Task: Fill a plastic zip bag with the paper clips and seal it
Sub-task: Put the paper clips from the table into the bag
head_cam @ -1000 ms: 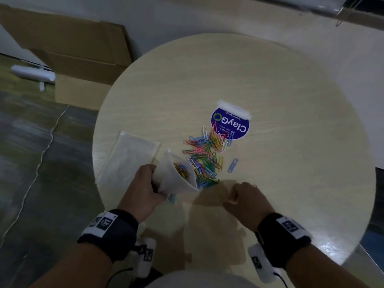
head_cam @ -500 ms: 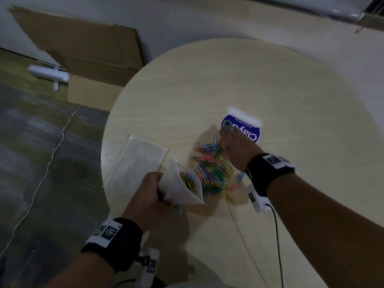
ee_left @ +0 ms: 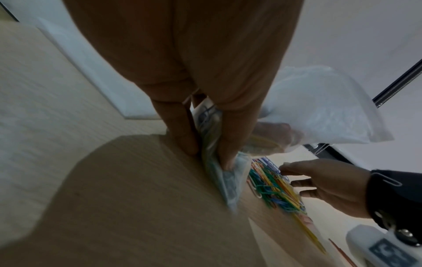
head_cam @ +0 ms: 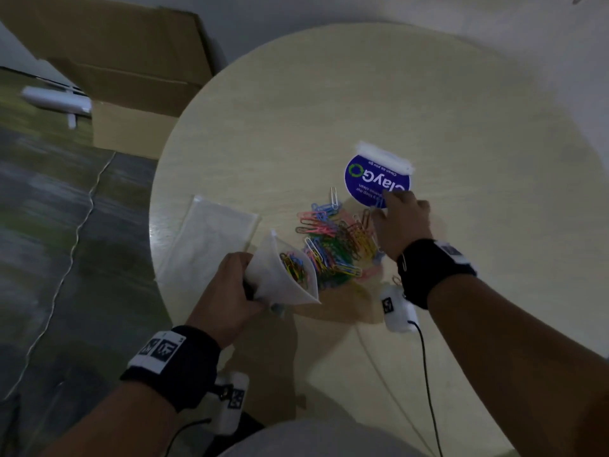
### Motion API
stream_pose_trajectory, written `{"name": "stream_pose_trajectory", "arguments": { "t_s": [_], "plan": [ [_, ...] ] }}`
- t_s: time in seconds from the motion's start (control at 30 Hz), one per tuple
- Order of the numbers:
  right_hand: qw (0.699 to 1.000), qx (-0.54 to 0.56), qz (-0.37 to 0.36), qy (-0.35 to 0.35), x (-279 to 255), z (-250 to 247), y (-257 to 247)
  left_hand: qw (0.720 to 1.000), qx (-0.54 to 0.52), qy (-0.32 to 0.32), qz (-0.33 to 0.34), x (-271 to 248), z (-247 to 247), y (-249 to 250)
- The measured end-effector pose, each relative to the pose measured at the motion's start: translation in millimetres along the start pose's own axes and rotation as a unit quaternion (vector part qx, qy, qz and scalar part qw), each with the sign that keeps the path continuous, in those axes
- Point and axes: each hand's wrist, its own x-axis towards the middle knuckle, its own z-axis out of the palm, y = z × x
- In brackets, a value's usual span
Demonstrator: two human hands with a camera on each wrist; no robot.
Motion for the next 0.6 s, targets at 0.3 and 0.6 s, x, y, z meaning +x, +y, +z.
{"name": "stream_pose_trajectory", "arguments": {
  "t_s": [0.3,0.6],
  "plan": [
    [0.99,-0.016,-0.136,-0.012,-43.4,24.5,-14.1,1.0,0.001,0.005,-0.007,-1.3,2.6,-2.6],
    [0.996,0.013,-0.081,-0.018,-50.1,13.2,-13.1,1.0,0.023,0.012,0.001,-2.8,3.3,1.3]
  ]
}}
